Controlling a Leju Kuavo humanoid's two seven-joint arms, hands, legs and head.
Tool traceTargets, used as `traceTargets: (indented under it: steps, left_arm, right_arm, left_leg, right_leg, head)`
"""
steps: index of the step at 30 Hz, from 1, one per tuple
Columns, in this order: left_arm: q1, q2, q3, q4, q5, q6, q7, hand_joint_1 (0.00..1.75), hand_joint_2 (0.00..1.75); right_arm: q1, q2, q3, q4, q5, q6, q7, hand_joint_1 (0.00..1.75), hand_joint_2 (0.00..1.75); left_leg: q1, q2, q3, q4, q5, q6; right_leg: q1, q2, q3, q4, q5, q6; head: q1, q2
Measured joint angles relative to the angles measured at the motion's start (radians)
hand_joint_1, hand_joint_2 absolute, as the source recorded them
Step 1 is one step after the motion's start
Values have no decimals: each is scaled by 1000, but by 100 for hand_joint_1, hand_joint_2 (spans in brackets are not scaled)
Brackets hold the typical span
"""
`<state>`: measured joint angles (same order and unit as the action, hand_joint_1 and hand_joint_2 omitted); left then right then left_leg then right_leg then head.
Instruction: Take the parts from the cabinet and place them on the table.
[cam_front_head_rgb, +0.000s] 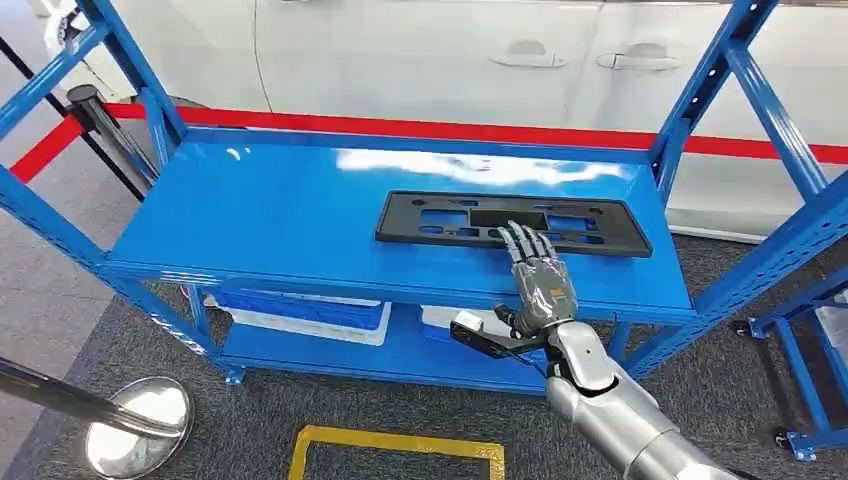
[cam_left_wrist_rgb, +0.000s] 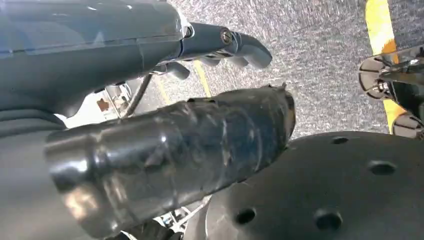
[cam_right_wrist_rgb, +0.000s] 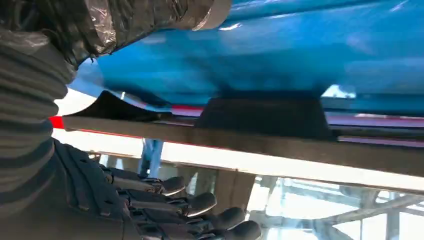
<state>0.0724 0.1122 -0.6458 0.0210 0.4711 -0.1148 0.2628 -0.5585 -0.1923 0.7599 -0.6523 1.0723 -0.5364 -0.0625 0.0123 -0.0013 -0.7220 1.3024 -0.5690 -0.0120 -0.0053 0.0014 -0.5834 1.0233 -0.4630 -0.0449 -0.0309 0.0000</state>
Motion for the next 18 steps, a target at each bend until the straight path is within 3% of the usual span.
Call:
traceTargets:
  steps: [1,3,5,8,10,13,14,15,16,18]
  left_arm:
    - [0,0,0,0,0,0,0,0,0]
    - [0,0,0,0,0,-2,1,0,0]
    - [-2,0,0,0,-1,-4,4,0,0]
    - [-1,0,0,0,-2,-6,6,0,0]
    - [1,-1,0,0,-2,-6,6,0,0]
    - [-1,-3,1,0,-2,-4,5,0,0]
    - [-1,-3,1,0,-2,-3,5,0,0]
    - [-1,-4,1,0,-2,-3,5,0,0]
    - [0,-7,1,0,-2,-3,5,0,0]
    - [1,-9,1,0,-3,-3,6,0,0]
  right_arm:
    - [0,1,0,0,0,0,-1,0,175]
    - [-1,4,0,0,-4,0,-5,0,175]
    - [-4,7,0,1,-12,0,-12,0,175]
    - [-4,11,0,2,-33,0,-19,0,175]
    - [-6,12,0,1,-50,-2,-27,0,175]
    - [-3,13,0,-7,-75,-5,-34,0,175]
    - [0,13,0,-10,-82,-6,-34,0,175]
    - [1,13,0,-15,-85,-6,-34,0,175]
    - [1,13,0,-20,-88,-6,-34,0,175]
    - [0,13,-2,-31,-90,-7,-34,0,175]
  left_leg:
    - [0,0,26,-57,39,1]
    - [0,0,114,-238,130,6]
    - [-8,-3,138,-286,111,18]
    - [-9,-4,145,-295,112,35]
    - [-6,-1,160,-302,112,46]
    - [-8,-1,165,-301,103,58]
    - [-8,-2,167,-300,100,59]
    - [-8,-2,172,-299,95,59]
    - [-8,-2,180,-298,90,56]
    - [-8,-2,202,-297,74,51]
  right_leg:
    - [0,1,4,1,-3,2]
    - [-1,2,16,2,-11,8]
    - [4,4,12,6,-17,20]
    - [2,4,17,12,-8,36]
    - [-2,2,-4,59,-37,43]
    - [-3,3,-125,275,-132,53]
    - [-4,3,-155,315,-137,53]
    - [-4,2,-158,305,-116,52]
    - [-4,2,-143,258,-79,49]
    - [-4,1,-68,82,33,40]
  head:
    - [0,0]
    - [0,0]
    - [0,0]
    - [1,0]
    - [1,0]
    - [2,0]
    - [2,0]
    - [2,0]
    - [2,0]
    - [2,0]
